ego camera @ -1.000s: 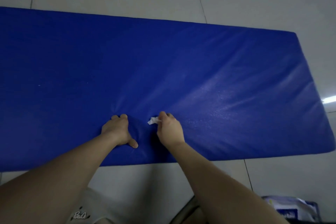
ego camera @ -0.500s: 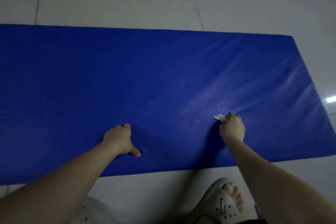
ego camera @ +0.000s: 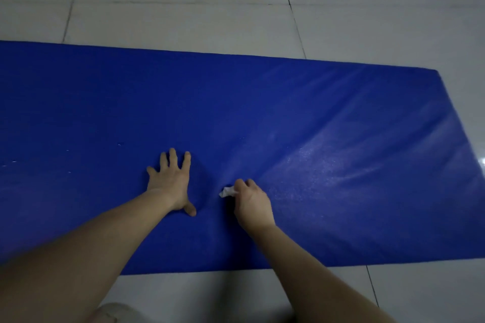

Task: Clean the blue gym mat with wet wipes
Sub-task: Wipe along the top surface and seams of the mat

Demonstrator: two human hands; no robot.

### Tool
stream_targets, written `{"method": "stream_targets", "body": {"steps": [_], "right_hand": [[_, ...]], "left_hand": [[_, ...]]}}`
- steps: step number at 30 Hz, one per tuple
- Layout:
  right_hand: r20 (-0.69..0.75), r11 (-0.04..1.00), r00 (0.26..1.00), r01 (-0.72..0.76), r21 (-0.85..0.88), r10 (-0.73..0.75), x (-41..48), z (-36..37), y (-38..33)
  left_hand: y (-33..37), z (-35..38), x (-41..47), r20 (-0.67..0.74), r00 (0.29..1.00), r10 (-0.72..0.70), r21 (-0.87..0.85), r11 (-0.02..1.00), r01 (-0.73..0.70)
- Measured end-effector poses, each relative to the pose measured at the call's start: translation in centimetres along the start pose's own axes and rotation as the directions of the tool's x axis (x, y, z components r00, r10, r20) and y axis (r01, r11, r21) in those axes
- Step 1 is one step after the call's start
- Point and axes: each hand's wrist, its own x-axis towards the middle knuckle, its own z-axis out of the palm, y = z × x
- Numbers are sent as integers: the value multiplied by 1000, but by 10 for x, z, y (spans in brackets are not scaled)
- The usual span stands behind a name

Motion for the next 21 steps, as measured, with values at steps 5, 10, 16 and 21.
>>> {"method": "stream_targets", "body": {"steps": [5,10,16,21], "right_hand": [[-146,968,958,-249,-7,246,11,-46,80],[-272,790,745,-600,129,609,3,-91,164],[-302,793,734,-582,181,608,19,-71,123],[-215,931,907,-347,112,363,40,-29,35]], "left_hand": [[15,-2,4,18,999,-38,12,999,38],[16,0,4,11,999,-36,-9,999,36],[17,-4,2,1,1000,-20,6,1000,20],[19,-7,1,24,999,-25,15,1000,24]]}}
